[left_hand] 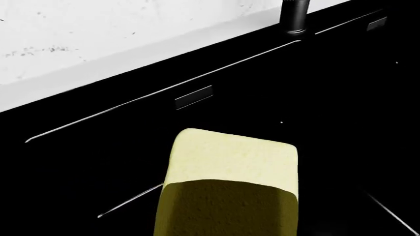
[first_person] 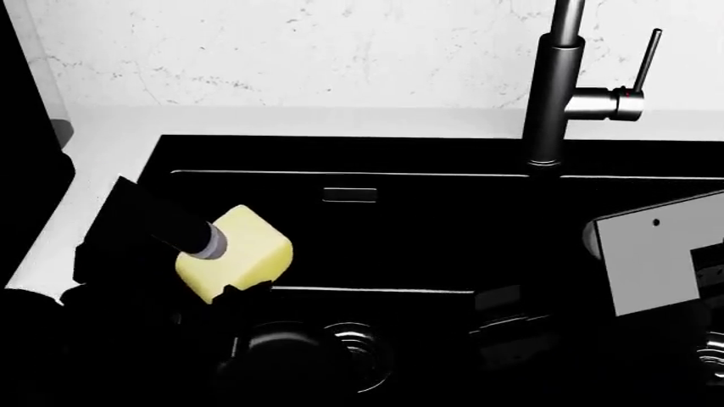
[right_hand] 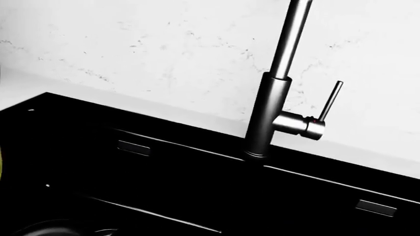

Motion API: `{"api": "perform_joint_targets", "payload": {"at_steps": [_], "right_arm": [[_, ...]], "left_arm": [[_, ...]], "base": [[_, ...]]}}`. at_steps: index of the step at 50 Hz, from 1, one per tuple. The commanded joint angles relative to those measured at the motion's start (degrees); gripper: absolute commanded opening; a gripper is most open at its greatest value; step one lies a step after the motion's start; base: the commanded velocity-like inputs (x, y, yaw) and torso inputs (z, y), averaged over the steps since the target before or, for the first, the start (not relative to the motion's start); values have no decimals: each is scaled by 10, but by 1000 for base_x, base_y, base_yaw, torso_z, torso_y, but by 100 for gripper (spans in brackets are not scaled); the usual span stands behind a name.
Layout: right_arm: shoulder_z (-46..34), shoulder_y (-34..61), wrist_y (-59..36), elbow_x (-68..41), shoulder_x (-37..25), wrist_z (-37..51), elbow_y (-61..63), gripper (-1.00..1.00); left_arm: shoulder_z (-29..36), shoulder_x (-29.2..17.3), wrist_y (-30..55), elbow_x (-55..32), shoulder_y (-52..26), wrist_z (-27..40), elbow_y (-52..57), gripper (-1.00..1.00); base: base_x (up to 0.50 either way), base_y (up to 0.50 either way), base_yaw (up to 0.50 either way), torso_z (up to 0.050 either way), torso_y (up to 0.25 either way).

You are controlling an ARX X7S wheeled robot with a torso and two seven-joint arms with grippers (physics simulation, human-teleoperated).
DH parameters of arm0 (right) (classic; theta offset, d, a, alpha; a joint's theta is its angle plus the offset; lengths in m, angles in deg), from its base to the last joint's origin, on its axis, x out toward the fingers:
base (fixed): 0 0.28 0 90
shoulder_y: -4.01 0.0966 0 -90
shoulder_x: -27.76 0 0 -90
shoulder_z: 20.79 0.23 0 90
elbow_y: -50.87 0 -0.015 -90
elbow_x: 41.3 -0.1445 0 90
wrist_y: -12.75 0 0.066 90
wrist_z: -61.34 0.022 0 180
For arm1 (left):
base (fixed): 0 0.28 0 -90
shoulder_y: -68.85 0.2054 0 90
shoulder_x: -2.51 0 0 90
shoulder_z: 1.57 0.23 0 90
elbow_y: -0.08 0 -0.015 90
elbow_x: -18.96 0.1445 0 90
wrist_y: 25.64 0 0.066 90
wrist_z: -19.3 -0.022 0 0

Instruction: Pick the pan and sponge and place them into the sink. Then turn on the water.

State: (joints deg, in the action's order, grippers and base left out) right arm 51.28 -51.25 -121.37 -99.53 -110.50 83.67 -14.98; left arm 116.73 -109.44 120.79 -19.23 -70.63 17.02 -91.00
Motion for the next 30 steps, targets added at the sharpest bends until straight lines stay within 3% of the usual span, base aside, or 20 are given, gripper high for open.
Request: {"api": "perform_joint_targets", "payload": {"at_steps": [1,30], "right_arm": [[13,-25,17,1,-6,9,4,100],[28,-39,15,-18,-22,26,33,100]], "left_arm": [[41,46,-31,17,4,-13,-72,-100],[74,94,-115,56,8,-55,-262,-100]], "base": [[0,0,0,0,0],[0,0,0,0,0]]}}
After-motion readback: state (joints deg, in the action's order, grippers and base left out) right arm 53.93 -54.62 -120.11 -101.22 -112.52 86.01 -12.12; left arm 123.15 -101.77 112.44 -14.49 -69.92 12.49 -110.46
